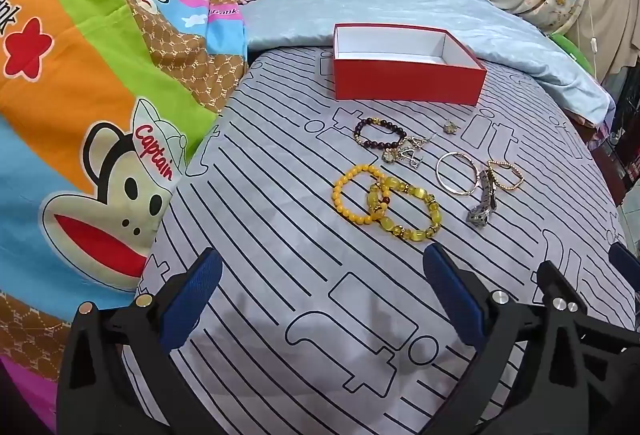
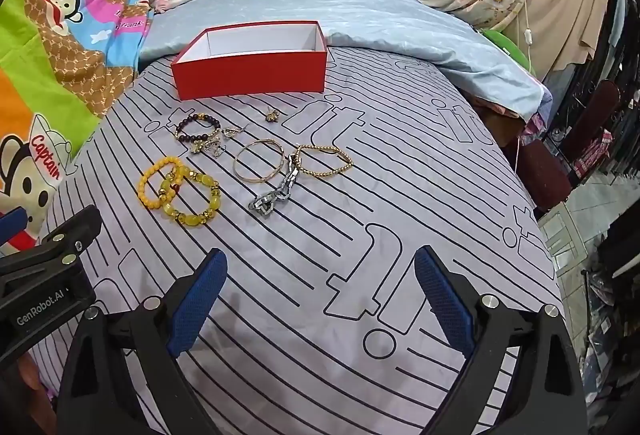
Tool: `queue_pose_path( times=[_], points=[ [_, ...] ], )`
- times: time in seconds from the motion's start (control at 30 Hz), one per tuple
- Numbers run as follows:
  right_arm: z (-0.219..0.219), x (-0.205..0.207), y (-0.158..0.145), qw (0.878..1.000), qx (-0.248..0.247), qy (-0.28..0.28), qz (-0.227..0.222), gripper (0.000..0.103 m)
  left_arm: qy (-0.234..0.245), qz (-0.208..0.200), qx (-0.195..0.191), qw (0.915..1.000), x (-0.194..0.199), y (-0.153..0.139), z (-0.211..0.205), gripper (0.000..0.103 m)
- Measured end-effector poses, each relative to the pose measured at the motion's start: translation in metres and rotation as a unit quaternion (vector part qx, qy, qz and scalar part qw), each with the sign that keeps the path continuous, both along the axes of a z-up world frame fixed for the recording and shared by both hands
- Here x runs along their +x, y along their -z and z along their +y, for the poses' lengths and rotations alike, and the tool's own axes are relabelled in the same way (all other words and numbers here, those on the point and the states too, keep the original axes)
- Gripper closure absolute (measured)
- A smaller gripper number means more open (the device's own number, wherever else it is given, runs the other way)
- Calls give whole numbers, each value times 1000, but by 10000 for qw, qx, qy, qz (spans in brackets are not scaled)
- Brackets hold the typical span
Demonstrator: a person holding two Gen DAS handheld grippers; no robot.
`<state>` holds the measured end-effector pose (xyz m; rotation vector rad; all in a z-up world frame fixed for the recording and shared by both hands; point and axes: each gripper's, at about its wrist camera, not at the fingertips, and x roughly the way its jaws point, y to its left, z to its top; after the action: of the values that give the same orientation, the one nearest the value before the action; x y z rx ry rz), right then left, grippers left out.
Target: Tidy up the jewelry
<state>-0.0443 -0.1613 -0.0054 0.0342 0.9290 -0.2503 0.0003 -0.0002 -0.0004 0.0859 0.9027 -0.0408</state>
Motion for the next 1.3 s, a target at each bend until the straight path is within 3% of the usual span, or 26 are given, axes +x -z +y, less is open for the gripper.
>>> queue_pose_path(
  times=[1.3],
  points=[
    [1,10,5,10000,44,-27,41,10,17,-193,52,9998,10,5,2,6]
  ],
)
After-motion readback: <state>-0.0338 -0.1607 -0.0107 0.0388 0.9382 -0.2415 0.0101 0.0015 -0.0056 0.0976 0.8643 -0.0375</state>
